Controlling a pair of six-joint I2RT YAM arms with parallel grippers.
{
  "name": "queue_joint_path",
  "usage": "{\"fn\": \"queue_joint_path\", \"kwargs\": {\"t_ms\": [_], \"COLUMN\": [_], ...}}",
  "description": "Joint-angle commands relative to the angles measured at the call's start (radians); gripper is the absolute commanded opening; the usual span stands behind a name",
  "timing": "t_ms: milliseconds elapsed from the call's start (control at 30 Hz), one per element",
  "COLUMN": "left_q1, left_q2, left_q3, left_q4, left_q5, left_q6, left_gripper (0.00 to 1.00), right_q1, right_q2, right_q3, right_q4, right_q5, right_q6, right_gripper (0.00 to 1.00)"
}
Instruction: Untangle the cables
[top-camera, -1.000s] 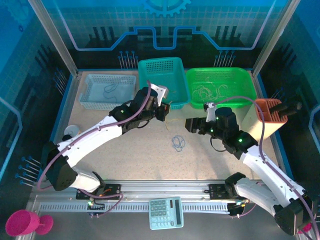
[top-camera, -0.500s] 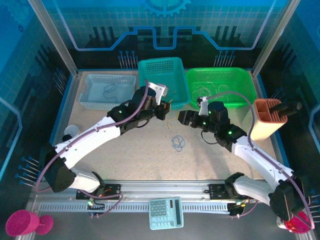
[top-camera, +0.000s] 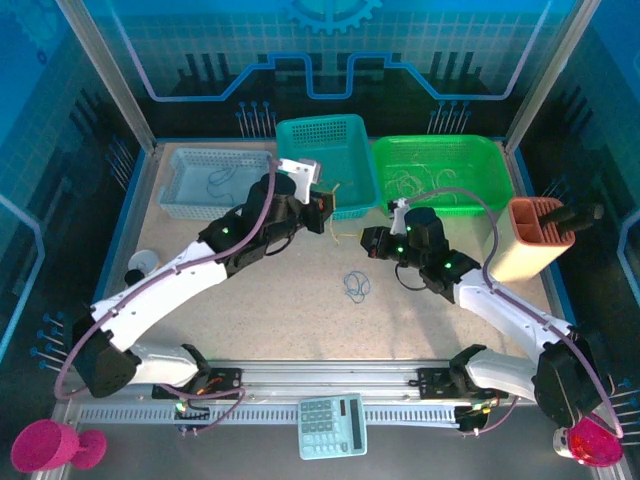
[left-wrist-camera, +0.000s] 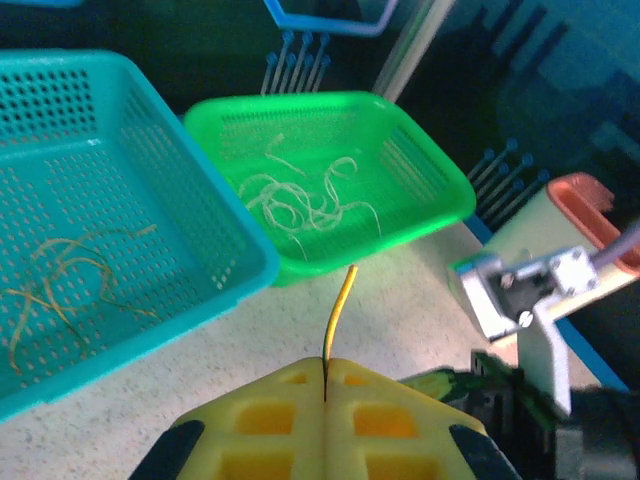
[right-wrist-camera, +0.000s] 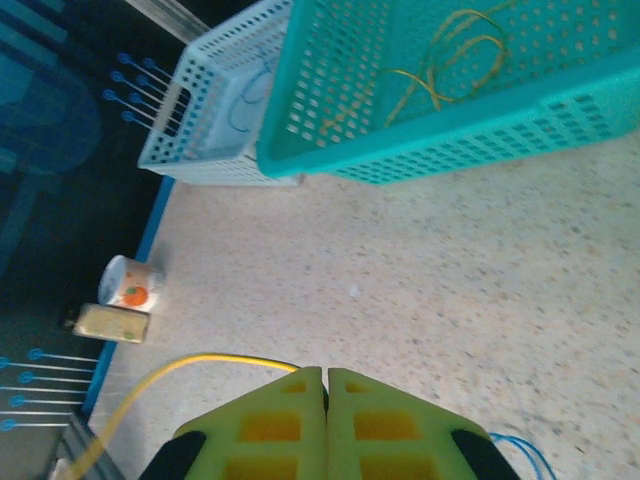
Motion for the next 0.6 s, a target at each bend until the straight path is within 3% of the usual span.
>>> {"fn": "queue_joint_path", "kwargs": {"t_ms": [0, 200, 467, 567], "left_q1": [-0.003, 0.005, 0.020, 0.038], "left_q2": [-0.077, -0.105, -0.024, 0.031], "left_q3": [-0.045, -0.111, -0.095, -0.053], "left_q4": [0.134, 0.326, 0.501, 0.518], "left_q5": [-0.143, -0.256, -0.300, -0.278], "left_q6": [-0.017, -0.003, 0.084, 0.130], "left_gripper": [0.00, 0.00, 0.00, 0.00], "right_q1": [-0.011, -0.002, 0.029, 0.029], "right_q2": [-0.011, 0.015, 0.056, 0.067], "right_q3": [-0.051, -0.109, -0.107, -0.089], "right_q4": [0.008, 0.053, 0.089, 0.074], "right_q5": [0.065, 0.060, 0.019, 0.017], "right_q6": [-0.011, 0.014, 0.039, 0.034], "right_gripper": [0.00, 0.00, 0.00, 0.11]}}
